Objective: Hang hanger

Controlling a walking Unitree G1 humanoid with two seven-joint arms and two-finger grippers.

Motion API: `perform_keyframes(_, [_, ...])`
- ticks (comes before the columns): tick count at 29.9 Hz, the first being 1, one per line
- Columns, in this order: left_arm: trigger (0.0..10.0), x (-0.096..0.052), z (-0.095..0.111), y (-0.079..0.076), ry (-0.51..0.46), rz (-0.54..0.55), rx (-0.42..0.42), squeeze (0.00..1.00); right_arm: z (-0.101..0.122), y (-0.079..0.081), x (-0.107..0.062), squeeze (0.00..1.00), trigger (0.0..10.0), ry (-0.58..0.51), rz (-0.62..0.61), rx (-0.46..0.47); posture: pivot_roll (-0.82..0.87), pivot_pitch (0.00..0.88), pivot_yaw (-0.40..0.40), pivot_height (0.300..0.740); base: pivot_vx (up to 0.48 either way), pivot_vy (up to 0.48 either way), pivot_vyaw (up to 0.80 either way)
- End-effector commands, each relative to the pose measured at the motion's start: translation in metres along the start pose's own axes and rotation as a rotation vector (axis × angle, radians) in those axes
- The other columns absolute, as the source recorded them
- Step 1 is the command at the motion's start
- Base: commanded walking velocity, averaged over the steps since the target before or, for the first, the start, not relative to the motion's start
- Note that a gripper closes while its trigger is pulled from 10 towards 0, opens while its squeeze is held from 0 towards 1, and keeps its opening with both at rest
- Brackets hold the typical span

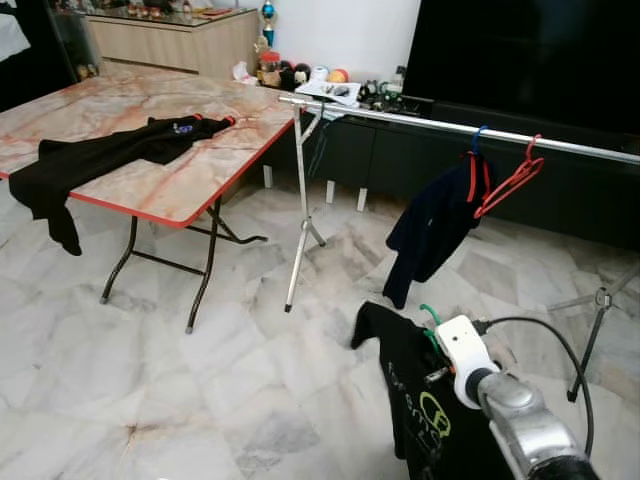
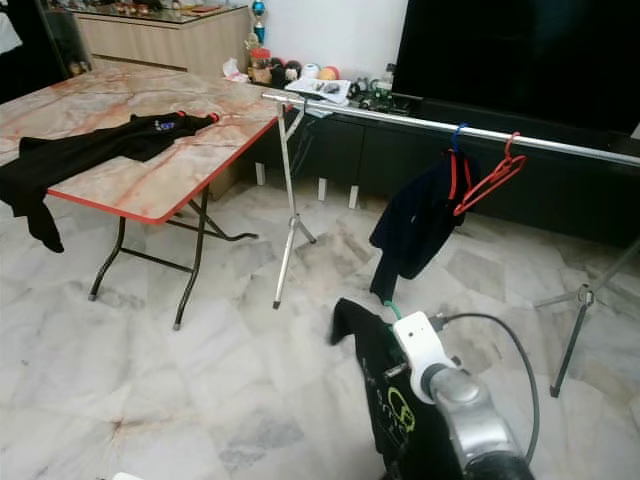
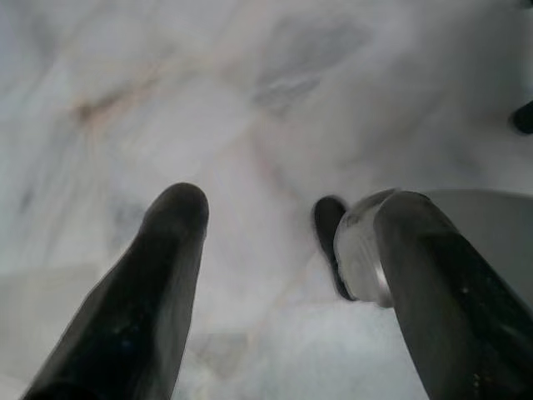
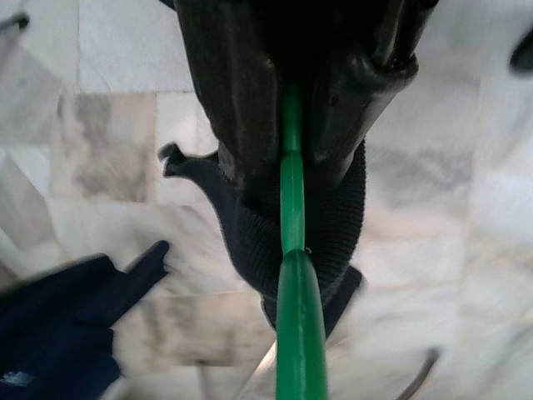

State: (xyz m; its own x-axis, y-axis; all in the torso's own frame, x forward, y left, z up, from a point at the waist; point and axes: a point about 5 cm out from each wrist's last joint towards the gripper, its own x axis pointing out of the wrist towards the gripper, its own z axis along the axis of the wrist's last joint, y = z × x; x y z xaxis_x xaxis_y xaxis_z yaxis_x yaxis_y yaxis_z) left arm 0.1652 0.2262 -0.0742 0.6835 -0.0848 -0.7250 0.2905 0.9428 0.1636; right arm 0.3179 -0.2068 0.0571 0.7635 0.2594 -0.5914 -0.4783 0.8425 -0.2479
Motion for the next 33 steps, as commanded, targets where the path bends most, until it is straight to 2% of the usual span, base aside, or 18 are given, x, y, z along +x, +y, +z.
perform_keyframes(1, [10.0, 0.009, 0.072, 0.028, -0.225, -0.066, 0.154, 0.00, 0.009, 0.001, -0.001, 0.00, 10.0, -0.022, 0.114, -0.098, 0.16, 0.000, -0.057, 0.740, 0.000, 0.000, 0.00])
perform_keyframes(2, [10.0, 0.008, 0.085, 0.031, -0.261, -0.092, 0.185, 0.00, 0.009, 0.001, -0.002, 0.00, 10.0, -0.022, 0.147, -0.121, 0.16, 0.000, -0.062, 0.740, 0.000, 0.000, 0.00])
perform_keyframes(4, [10.0, 0.008, 0.095, 0.028, -0.286, -0.141, 0.218, 0.00, 0.010, 0.001, -0.003, 0.00, 10.0, -0.023, 0.189, -0.159, 0.16, 0.000, -0.067, 0.740, 0.000, 0.000, 0.00])
perform_keyframes(5, [10.0, 0.007, 0.106, 0.025, -0.307, -0.194, 0.274, 0.00, 0.011, 0.001, -0.004, 0.00, 10.0, -0.021, 0.232, -0.191, 0.16, 0.000, -0.073, 0.740, 0.000, 0.000, 0.00])
perform_keyframes(6, [10.0, 0.007, 0.106, 0.025, -0.307, -0.194, 0.274, 0.00, 0.011, 0.001, -0.004, 0.00, 10.0, -0.021, 0.232, -0.191, 0.16, 0.000, -0.073, 0.740, 0.000, 0.000, 0.00])
perform_keyframes(8, [10.0, 0.006, 0.117, 0.018, -0.328, -0.258, 0.340, 0.00, 0.013, 0.001, -0.005, 0.00, 10.0, -0.033, 0.280, -0.214, 0.16, 0.000, -0.082, 0.740, 0.000, 0.000, 0.00])
perform_keyframes(10, [10.0, 0.004, 0.123, 0.014, -0.341, -0.300, 0.361, 0.00, 0.015, 0.003, -0.006, 0.00, 10.0, -0.046, 0.317, -0.233, 0.17, 0.000, -0.086, 0.740, 0.000, 0.000, 0.00])
perform_keyframes(16, [10.0, -0.009, 0.142, 0.008, -0.337, -0.414, 0.442, 0.00, 0.019, 0.010, -0.008, 0.00, 10.0, -0.062, 0.429, -0.328, 0.17, 0.009, -0.096, 0.740, 0.000, 0.000, 0.00])
perform_keyframes(19, [10.0, -0.016, 0.158, 0.007, -0.362, -0.465, 0.463, 0.00, 0.026, 0.014, -0.007, 0.00, 10.0, -0.091, 0.458, -0.362, 0.17, 0.012, -0.097, 0.740, 0.000, 0.000, 0.00])
perform_keyframes(24, [10.0, -0.021, 0.172, 0.005, -0.389, -0.500, 0.430, 0.00, 0.037, 0.016, -0.008, 0.00, 10.0, -0.140, 0.490, -0.372, 0.17, 0.012, -0.093, 0.740, 0.000, 0.000, 0.00])
perform_keyframes(25, [10.0, -0.021, 0.176, 0.005, -0.385, -0.500, 0.452, 0.00, 0.043, 0.017, -0.013, 0.00, 10.0, -0.169, 0.526, -0.399, 0.17, 0.013, -0.092, 0.740, 0.000, 0.000, 0.00])
perform_keyframes(31, [10.0, -0.018, 0.177, 0.008, -0.362, -0.490, 0.468, 0.00, 0.049, 0.014, -0.020, 0.00, 10.0, -0.201, 0.538, -0.431, 0.16, 0.013, -0.088, 0.740, 0.000, 0.000, 0.00])
perform_keyframes(33, [10.0, -0.016, 0.175, 0.010, -0.339, -0.482, 0.469, 0.00, 0.055, 0.011, -0.027, 0.00, 10.0, -0.239, 0.564, -0.449, 0.14, 0.015, -0.082, 0.740, 0.000, 0.000, 0.00])
